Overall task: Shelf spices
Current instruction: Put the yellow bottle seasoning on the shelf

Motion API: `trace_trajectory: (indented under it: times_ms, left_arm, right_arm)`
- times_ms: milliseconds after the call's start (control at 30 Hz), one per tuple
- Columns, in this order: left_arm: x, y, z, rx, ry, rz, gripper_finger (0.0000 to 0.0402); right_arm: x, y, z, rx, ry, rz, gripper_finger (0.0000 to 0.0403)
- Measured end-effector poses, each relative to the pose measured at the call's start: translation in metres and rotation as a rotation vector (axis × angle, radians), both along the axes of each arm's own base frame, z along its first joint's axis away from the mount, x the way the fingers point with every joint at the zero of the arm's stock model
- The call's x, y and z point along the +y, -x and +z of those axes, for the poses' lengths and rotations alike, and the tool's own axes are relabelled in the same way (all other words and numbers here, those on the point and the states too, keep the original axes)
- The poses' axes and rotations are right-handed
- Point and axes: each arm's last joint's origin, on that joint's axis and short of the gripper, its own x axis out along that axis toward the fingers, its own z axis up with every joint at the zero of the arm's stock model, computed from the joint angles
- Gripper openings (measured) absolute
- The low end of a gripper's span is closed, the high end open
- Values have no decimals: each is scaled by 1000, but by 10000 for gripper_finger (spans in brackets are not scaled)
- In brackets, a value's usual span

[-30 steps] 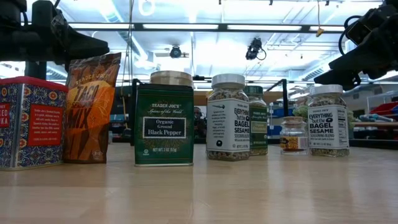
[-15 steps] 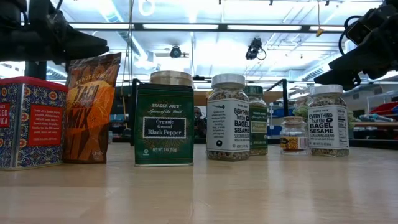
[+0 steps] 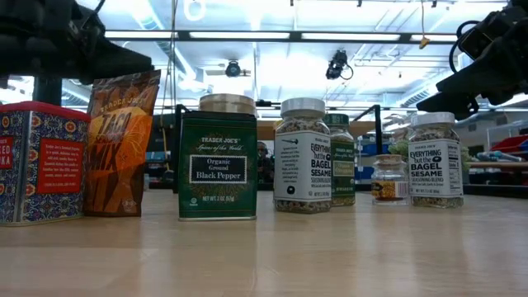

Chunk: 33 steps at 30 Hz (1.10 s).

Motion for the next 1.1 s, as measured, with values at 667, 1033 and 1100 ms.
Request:
trace_trajectory:
  times_ms: [667,1033,1100]
  left_arm:
    - [-14,-86,77,-30,-99,-245,105]
    - [-19,-130,69,130,-111,-339,188]
    - [-19,-134,65,148,-107,-340,211]
  right_arm:
    - [0,0,0,-1,0,0,318]
    - [0,0,0,-1,0,0,318]
    - [0,0,0,0,0,0,318]
